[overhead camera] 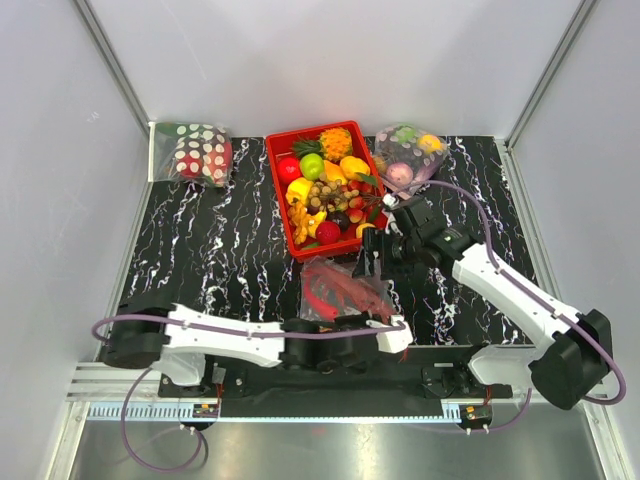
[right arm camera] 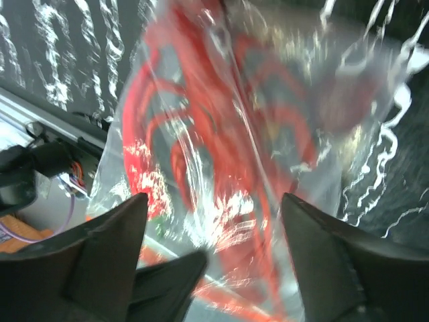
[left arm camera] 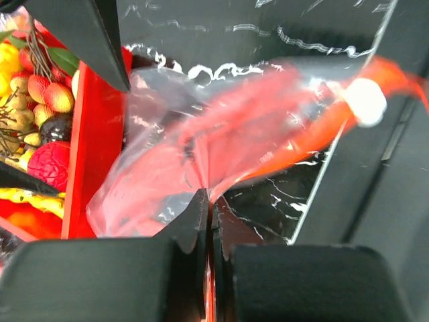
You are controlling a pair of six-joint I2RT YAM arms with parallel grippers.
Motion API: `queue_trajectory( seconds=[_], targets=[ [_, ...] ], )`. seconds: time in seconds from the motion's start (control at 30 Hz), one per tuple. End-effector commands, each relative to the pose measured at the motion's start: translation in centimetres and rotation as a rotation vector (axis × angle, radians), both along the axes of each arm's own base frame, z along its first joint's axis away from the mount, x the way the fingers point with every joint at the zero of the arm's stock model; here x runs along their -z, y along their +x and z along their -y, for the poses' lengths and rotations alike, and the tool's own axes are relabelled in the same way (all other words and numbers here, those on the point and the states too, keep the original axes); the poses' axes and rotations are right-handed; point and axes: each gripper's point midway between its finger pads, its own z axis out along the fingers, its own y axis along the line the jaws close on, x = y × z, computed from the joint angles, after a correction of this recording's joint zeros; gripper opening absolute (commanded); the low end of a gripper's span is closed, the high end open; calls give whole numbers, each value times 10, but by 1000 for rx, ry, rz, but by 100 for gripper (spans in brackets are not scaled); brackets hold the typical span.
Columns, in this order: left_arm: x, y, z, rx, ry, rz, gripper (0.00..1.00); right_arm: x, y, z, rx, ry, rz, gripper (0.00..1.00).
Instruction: Open the zip-top bag and remove the fake food
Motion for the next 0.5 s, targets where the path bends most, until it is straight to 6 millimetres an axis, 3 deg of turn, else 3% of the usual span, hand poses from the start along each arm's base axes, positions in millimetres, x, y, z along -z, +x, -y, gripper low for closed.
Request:
queue_trajectory(
  seconds=[0.0, 0.07, 0.2, 0.23, 0.27, 0.3, 0.4, 0.43, 0.47],
  targets=[
    [-46, -18, 0, 71, -144, -105, 0, -37, 24, 4, 24, 16, 146, 89],
    [-54, -23, -6, 94, -161, -163, 0, -52, 38, 14, 54, 17, 198, 93],
    [-90, -24, -21, 115, -264, -267, 0, -83, 59, 39, 127, 56, 299, 95],
    [-96, -14, -26, 81, -290, -303, 0, -92, 64, 43, 134, 68, 339, 95],
    [-98, -19, -29, 117, -294, -360, 0, -102, 67, 51, 152, 77, 380, 96],
    [-112, -6, -36, 100, -333, -372, 0, -106, 68, 54, 145, 71, 415, 97],
    [-127, -7, -43, 106, -391, -526, 0, -125, 67, 56, 108, 85, 532, 97],
    [-130, 6, -49, 64, -422, -568, 0, -128, 68, 54, 85, 95, 574, 97],
    [-132, -3, -50, 112, -422, -641, 0, -138, 61, 54, 65, 119, 623, 97]
  ],
)
